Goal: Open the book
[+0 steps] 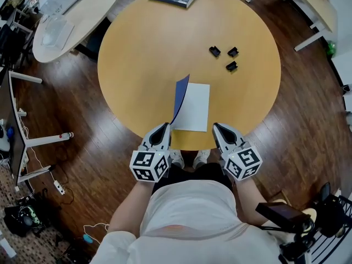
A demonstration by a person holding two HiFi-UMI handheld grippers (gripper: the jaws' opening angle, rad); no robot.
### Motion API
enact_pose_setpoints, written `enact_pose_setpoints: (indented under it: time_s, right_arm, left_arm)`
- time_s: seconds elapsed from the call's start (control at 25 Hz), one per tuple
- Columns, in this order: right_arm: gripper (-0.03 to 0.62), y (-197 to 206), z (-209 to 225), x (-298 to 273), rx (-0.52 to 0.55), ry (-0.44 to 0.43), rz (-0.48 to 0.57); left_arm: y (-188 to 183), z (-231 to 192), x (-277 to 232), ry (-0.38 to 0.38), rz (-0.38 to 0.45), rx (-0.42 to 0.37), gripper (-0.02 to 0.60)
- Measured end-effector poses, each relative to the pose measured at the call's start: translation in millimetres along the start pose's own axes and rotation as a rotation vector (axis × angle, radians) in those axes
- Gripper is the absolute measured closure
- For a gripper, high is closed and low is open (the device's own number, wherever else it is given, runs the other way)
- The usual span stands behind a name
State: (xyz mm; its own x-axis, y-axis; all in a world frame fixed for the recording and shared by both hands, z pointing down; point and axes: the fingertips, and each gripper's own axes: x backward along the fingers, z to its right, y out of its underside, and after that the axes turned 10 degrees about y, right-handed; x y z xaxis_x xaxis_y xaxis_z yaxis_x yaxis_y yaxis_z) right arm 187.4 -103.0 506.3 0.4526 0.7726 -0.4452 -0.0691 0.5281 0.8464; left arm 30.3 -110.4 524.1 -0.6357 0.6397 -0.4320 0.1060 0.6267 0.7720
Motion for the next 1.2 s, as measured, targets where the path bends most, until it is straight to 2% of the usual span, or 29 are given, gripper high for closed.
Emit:
enact_pose_setpoints:
  time_s: [0.12, 0.24, 0.32, 0.44, 0.8, 1.2]
  right_arm:
    - [0.597, 0, -3, -5, 0.002, 0.0, -0.003]
    - [0.597, 1, -6, -10, 0.005, 0.0, -0.006]
    - [0.597, 2, -8, -12, 0.008, 0.0, -0.011]
    - [0.597, 4, -12, -16, 0.008, -0.003, -0.018]
    - [0.597, 8, -20, -22, 0.017, -0.003, -0.04]
    - [0.597, 19, -18, -23, 0.024, 0.005, -0.07]
  left_arm:
    - [-2, -19, 10, -0.053, 0.009, -0.006, 0.571]
    - [2, -44, 21, -0.122, 0.01, 0.027, 0.571]
    - [10, -60, 27, -0.165, -0.003, 0.047, 0.571]
    - [24, -78, 32, -0.208, -0.041, 0.029, 0.571]
    - [54, -115, 40, -0.274, -0.113, 0.029, 0.571]
    - [90, -146, 27, -0.317, -0.189, 0.035, 0.571]
